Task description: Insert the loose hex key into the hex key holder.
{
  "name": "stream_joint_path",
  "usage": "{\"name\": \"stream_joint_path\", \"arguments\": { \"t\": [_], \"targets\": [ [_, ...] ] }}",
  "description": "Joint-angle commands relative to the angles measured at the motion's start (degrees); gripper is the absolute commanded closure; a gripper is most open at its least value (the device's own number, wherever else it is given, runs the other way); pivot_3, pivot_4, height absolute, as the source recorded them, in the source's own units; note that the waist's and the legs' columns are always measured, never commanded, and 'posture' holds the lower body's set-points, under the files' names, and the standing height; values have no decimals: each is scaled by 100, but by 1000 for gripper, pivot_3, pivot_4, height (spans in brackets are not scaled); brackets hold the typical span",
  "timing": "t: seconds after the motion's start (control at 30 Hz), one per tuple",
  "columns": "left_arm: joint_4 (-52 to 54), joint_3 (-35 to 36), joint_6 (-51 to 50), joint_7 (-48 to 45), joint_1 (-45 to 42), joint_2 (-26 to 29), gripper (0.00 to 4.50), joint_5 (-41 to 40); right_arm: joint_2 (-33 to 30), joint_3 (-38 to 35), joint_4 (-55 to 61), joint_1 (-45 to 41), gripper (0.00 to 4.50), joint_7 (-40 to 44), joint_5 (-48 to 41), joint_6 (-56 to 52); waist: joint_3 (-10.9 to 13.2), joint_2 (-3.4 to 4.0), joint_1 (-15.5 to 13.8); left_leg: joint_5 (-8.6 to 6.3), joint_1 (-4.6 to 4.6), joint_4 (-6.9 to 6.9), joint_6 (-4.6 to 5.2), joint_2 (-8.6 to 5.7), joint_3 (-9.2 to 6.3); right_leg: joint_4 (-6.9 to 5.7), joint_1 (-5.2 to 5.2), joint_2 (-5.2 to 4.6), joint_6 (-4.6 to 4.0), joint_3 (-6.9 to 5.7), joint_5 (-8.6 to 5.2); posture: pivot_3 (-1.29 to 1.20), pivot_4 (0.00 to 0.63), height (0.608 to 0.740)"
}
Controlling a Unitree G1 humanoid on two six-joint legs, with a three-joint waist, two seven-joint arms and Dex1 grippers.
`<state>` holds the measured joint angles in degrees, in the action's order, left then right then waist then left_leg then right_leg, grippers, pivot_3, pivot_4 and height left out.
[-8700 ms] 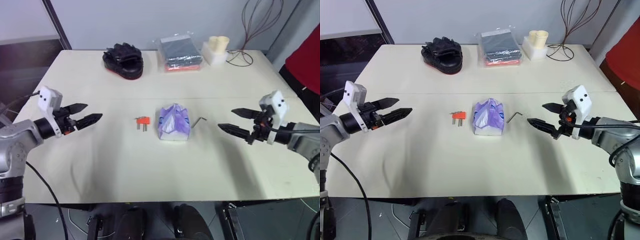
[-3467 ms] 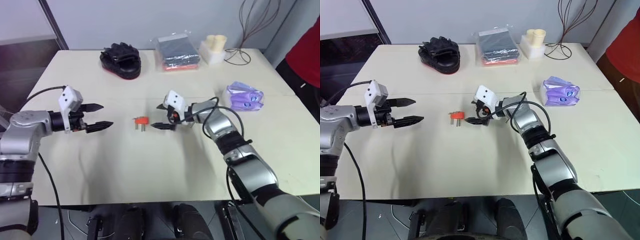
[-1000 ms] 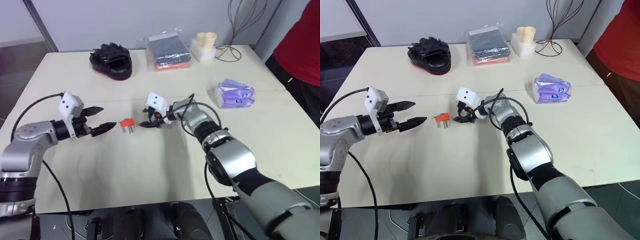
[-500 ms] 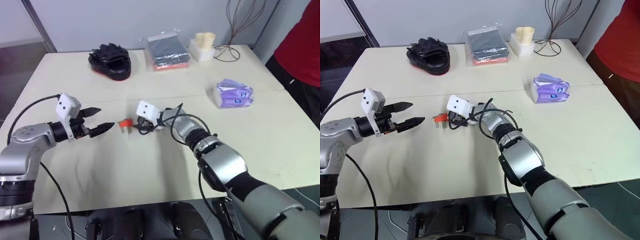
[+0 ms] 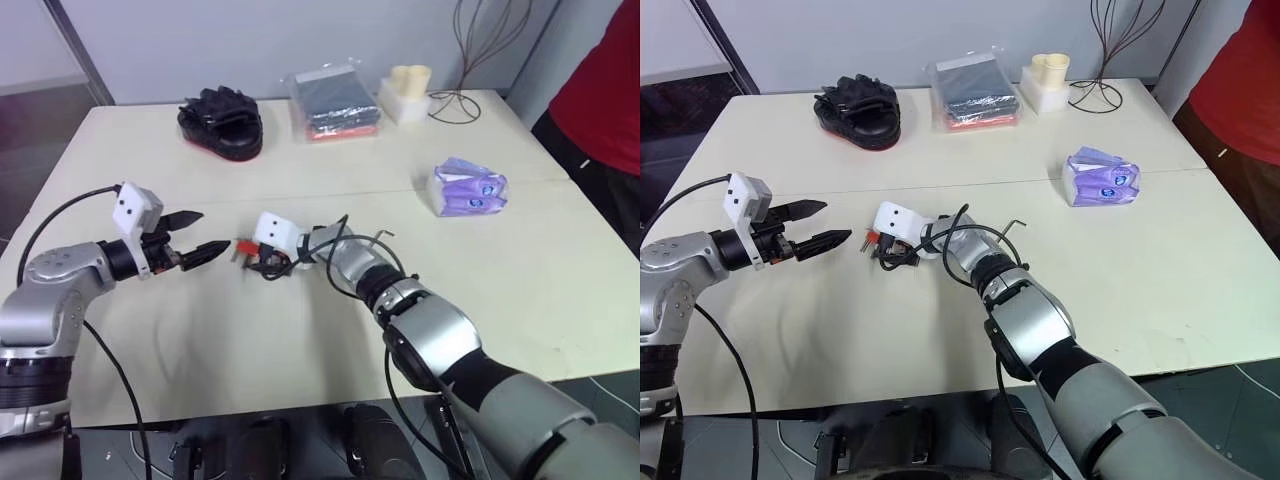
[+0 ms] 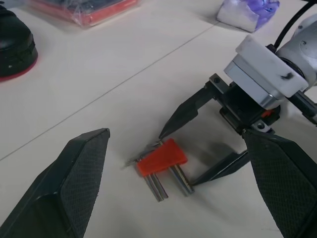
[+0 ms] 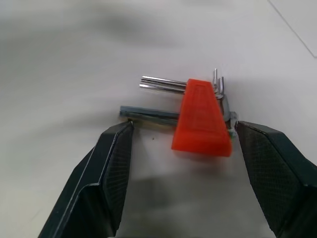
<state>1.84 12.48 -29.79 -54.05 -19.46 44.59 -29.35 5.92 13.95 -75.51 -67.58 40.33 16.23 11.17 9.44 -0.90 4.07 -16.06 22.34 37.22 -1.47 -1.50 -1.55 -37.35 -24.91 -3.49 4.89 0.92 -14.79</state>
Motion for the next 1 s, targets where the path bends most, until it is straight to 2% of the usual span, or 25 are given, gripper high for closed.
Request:
{"name": "stream_joint_path", "arguments": {
  "t": [0.03, 0.3, 0.7, 0.73, 0.77, 0.87, 1.0],
  "targets": [
    [44, 93, 88, -6, -70, 18, 0, -23, -56, -94, -27, -22, 1126, -156, -30, -272, 0, 0, -6, 0, 0, 0, 0, 0, 0, 0, 1, 0, -1, 0, 1, 0, 150, 740],
    [14, 47, 138, -12, -96, 14, 0, 23, -81, -327, -32, 121, 1126, 165, -278, -790, 0, 0, -30, -2, 0, 3, 5, -1, -4, 0, 5, -1, -5, -2, 3, 0, 150, 740],
    [-99, 8, 222, -21, -207, 13, 0, 71, 102, -316, -38, 335, 1126, -21, -289, -1003, -2, 1, -10, -2, -1, 2, 5, -1, -4, 0, 6, -2, -5, -3, 3, 0, 150, 740],
    [-101, 9, 228, -20, -208, 14, 0, 74, 114, -312, -40, 348, 1734, -41, -287, -1011, -3, 0, -9, -3, -3, 2, 6, -1, -4, -2, 6, -2, -5, -3, 3, 0, 150, 740],
    [-106, 12, 232, -20, -209, 19, 0, 77, 126, -302, -43, 365, 1958, -70, -275, -1016, -3, 1, 0, -3, -5, 1, 6, -1, -4, -4, 6, -1, -5, -3, 3, 0, 150, 740],
    [-91, 28, 228, -16, -192, 34, 0, 76, 148, -282, -52, 417, 3396, -171, -240, -1038, -3, 1, -2, -2, -20, 0, 5, -1, -4, -15, 13, 0, -6, -2, 3, 0, 150, 740],
    [-60, 36, 224, -11, -156, 47, 0, 79, 135, -225, -59, 472, 3445, -247, -194, -1033, -3, 1, -8, -2, -67, -6, 4, 0, -5, -16, 54, 0, -8, -2, 4, 0, 150, 740]
  ]
}}
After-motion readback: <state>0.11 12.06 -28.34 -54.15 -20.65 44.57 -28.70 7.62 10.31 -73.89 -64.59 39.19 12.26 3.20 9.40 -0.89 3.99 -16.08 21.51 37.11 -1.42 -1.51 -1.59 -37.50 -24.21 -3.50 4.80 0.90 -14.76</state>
